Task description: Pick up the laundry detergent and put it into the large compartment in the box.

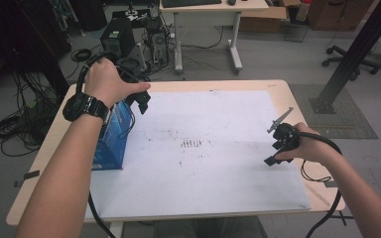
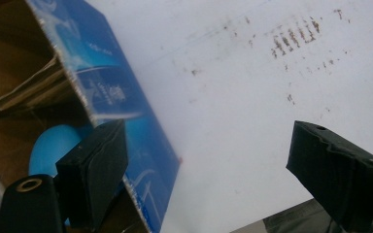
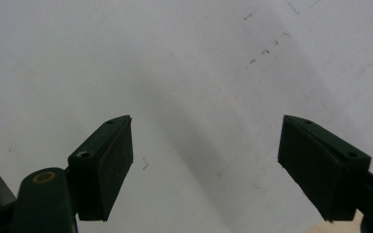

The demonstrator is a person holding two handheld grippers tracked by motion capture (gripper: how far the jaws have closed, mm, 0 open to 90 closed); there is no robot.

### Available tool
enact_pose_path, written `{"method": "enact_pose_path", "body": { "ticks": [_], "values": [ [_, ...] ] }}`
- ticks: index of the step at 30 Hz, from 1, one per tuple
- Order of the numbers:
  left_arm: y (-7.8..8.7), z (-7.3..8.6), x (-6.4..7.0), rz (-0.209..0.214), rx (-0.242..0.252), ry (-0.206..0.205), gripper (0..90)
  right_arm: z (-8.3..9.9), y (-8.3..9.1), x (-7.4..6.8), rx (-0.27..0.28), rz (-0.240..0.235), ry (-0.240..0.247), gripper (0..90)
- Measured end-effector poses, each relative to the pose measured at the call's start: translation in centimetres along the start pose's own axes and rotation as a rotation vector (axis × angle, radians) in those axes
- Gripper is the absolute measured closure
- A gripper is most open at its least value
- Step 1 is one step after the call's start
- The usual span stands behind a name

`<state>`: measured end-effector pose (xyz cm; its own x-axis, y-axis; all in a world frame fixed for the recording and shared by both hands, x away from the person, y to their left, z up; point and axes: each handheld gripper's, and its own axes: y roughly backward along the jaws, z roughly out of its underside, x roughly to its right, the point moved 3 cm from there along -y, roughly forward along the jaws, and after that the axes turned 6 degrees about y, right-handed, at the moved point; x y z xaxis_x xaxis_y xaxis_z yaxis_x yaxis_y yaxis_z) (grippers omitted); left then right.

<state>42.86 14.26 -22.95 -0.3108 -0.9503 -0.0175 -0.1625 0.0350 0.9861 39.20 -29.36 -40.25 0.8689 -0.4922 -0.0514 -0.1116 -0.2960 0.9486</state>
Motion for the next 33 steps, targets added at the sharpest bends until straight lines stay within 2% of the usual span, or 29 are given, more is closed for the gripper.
{"method": "enact_pose_path", "body": {
  "ticks": [4, 5, 7, 11, 13, 14, 16, 17, 30, 33],
  "values": [
    [-0.5, -0.2, 0.8, 0.018, 0.000, -0.038, 15.3, 0.1, 0.0, 0.0, 0.001, -0.001, 0.002, 20.6],
    [-0.7, -0.2, 1.0, 0.016, -0.007, -0.060, 15.3, 0.1, 0.0, 0.0, -0.001, 0.000, -0.001, 20.6],
    [-0.7, -0.2, 1.1, 0.017, -0.008, -0.066, 15.3, 0.1, 0.0, 0.1, -0.001, 0.000, 0.000, 20.6],
    [-0.9, -0.4, 1.8, 0.025, -0.004, -0.103, 15.8, 0.2, 0.0, 0.1, -0.003, 0.001, -0.006, 20.6],
    [-1.1, -0.4, 2.2, 0.038, 0.005, -0.119, 16.0, 0.1, -0.1, 0.1, -0.002, 0.001, -0.002, 20.6],
    [-1.4, -0.4, 2.5, 0.059, 0.010, -0.134, 16.5, 0.1, -0.1, 0.1, -0.001, -0.001, 0.000, 20.6],
    [-1.5, -0.4, 2.6, 0.062, 0.008, -0.140, 16.5, 0.1, -0.1, 0.0, -0.002, -0.001, 0.000, 20.6],
    [-1.9, -0.4, 2.9, 0.059, 0.005, -0.156, 16.5, 0.1, -0.1, 0.0, -0.003, -0.001, 0.000, 20.6],
    [-3.5, -0.1, 4.0, 0.067, -0.018, -0.214, 16.7, 0.1, -0.3, 0.0, -0.003, -0.002, -0.001, 20.6],
    [-3.9, -0.1, 4.2, 0.055, -0.027, -0.226, 16.7, 0.1, -0.3, 0.0, -0.006, -0.003, 0.000, 20.6]
  ]
}}
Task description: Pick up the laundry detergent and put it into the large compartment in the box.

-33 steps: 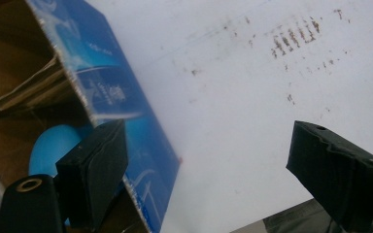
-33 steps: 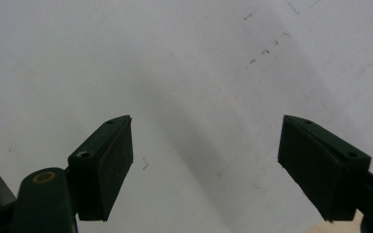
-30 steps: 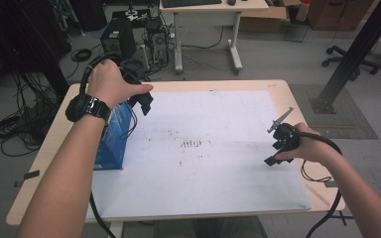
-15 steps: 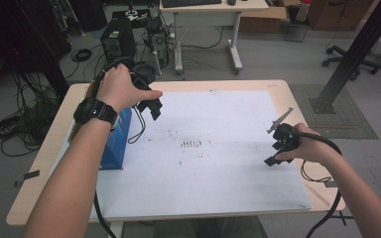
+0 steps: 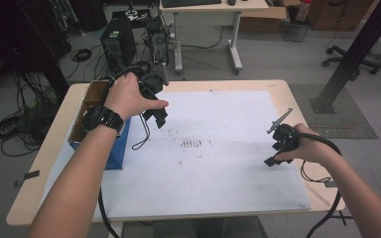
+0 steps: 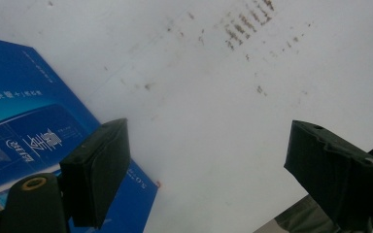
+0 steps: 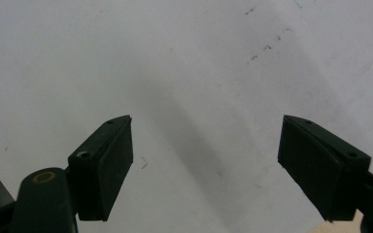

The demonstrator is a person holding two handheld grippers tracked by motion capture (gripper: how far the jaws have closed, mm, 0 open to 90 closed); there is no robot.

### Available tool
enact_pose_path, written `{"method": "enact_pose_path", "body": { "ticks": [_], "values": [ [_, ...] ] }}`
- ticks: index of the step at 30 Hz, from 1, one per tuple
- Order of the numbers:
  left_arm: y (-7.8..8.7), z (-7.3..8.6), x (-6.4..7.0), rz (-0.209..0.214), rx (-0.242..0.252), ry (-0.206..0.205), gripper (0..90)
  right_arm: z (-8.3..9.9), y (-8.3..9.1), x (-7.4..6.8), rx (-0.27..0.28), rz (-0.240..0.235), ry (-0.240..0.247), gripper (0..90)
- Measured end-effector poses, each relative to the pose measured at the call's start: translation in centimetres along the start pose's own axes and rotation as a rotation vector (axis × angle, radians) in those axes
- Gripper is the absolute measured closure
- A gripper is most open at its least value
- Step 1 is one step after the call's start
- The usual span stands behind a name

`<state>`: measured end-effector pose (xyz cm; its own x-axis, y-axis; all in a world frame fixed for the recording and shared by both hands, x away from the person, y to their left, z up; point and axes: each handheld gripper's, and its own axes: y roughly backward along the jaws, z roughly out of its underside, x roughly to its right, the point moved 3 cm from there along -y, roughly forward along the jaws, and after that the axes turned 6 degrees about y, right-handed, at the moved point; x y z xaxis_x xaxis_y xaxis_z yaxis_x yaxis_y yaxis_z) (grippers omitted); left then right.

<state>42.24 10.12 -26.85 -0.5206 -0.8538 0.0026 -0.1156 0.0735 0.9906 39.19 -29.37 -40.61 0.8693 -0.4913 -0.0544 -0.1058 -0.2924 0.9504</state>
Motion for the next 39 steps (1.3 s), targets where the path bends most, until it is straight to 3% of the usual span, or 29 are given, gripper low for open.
{"method": "enact_pose_path", "body": {
  "ticks": [12, 20, 39],
  "values": [
    [-2.8, 0.1, 0.8, 0.030, -0.040, -0.045, 16.9, -0.2, -0.1, 0.2, -0.005, -0.006, -0.001, 20.6],
    [-4.3, 0.3, 1.1, 0.037, -0.052, -0.052, 16.8, -0.1, 0.0, 0.3, -0.005, -0.001, -0.003, 20.7],
    [-5.0, 0.5, 1.6, 0.043, -0.070, -0.065, 16.8, -0.3, 0.2, 0.1, -0.005, 0.001, 0.000, 20.6]
  ]
}}
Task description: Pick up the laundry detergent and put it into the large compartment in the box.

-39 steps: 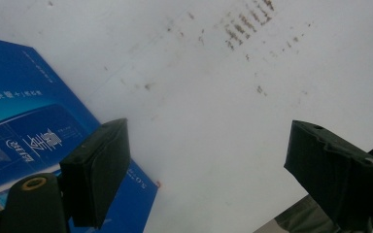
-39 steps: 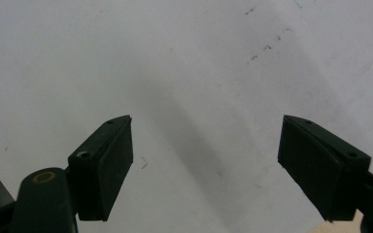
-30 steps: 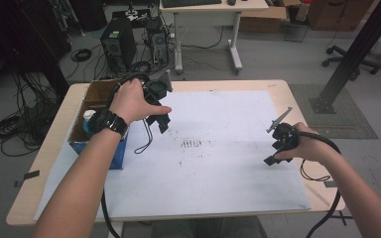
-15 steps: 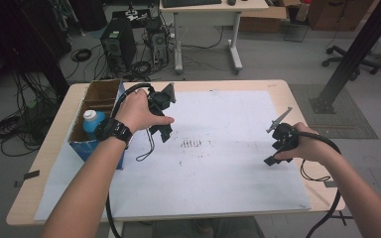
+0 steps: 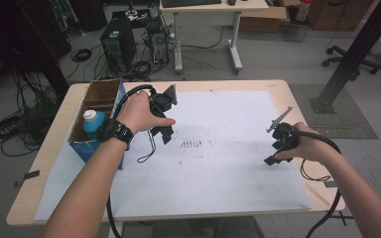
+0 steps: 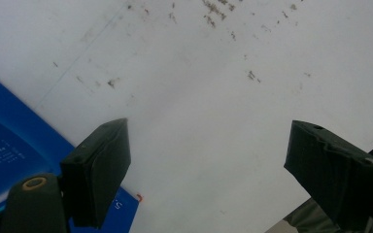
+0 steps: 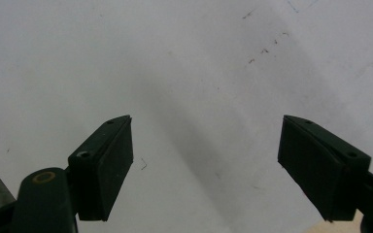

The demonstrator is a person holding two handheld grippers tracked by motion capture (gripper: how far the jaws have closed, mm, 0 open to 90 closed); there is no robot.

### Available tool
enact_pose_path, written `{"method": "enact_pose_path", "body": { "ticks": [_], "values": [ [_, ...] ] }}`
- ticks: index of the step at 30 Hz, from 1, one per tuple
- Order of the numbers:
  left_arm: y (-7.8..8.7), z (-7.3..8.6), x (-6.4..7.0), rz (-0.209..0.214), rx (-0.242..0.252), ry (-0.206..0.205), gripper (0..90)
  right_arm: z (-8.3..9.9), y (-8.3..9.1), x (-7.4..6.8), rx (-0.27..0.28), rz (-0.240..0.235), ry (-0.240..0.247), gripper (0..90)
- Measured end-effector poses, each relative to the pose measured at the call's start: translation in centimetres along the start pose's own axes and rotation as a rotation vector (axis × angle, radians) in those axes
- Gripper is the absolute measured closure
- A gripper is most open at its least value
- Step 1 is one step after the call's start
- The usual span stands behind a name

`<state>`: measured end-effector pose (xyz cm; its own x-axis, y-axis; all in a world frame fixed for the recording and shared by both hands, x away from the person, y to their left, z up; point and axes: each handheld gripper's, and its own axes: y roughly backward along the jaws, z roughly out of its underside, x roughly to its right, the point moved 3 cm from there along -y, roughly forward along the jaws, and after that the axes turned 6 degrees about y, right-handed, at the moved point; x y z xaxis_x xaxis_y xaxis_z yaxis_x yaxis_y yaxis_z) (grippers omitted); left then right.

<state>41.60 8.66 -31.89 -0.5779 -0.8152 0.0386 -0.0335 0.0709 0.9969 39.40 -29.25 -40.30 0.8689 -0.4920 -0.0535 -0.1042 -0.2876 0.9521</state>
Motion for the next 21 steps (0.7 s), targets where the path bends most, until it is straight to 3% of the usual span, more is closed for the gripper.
{"method": "enact_pose_path", "body": {
  "ticks": [21],
  "values": [
    [-0.46, 0.23, 0.16, 0.011, -0.020, -0.003, 16.7, 0.04, -0.05, -0.16, 0.001, 0.000, -0.001, 20.7]
  ]
}}
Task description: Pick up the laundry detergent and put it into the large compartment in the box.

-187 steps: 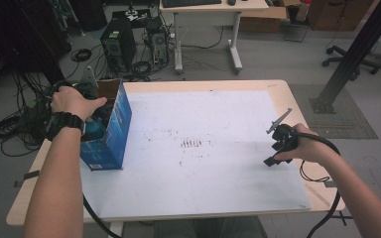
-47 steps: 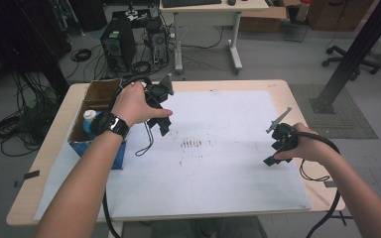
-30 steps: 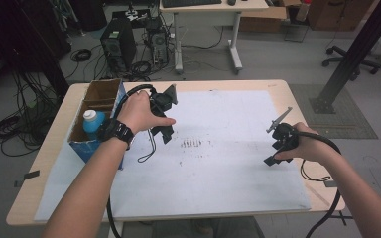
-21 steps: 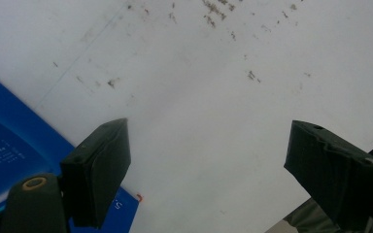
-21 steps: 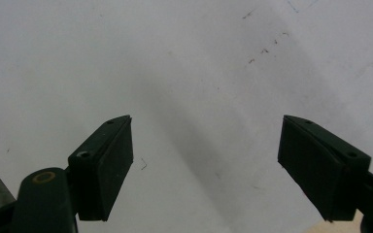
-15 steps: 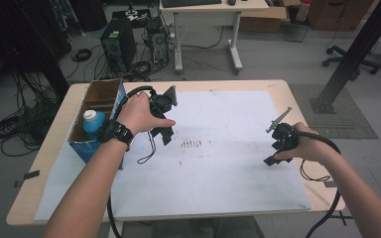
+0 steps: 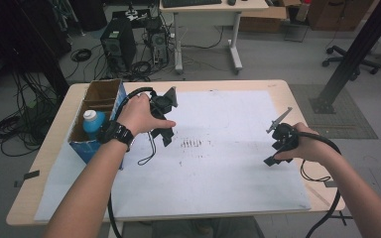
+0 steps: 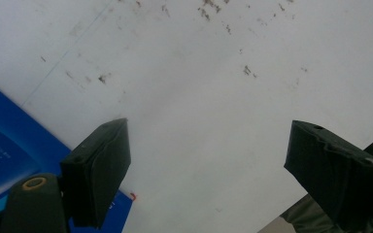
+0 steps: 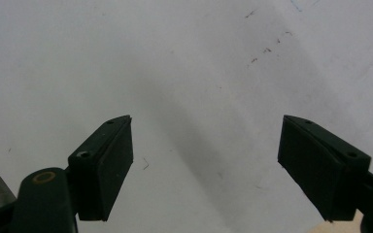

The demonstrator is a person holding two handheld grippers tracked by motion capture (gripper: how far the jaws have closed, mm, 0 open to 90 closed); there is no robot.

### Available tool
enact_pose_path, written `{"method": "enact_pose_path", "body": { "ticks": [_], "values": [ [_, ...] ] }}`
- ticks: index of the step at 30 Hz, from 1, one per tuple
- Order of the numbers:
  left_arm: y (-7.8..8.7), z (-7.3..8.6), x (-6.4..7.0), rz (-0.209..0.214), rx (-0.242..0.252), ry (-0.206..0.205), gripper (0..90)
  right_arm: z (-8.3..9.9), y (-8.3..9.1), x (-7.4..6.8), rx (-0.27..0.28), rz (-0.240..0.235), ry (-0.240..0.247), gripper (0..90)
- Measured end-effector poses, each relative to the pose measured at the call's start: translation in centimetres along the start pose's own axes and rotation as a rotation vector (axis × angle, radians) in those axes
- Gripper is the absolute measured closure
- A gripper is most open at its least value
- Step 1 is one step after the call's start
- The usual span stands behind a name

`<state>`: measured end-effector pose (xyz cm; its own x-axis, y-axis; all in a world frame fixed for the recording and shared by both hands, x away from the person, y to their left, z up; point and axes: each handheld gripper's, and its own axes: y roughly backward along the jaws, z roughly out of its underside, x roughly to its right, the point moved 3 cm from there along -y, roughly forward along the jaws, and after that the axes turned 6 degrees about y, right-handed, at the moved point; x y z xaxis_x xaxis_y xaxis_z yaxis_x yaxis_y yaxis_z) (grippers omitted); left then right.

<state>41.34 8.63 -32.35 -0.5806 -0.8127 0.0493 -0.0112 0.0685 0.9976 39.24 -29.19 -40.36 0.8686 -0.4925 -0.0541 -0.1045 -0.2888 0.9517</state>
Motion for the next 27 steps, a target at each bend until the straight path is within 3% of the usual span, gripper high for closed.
{"method": "enact_pose_path", "body": {
  "ticks": [27],
  "values": [
    [-0.41, 0.27, 0.08, 0.010, -0.004, 0.002, 16.7, 0.15, 0.00, -0.27, -0.001, 0.001, 0.001, 20.6]
  ]
}}
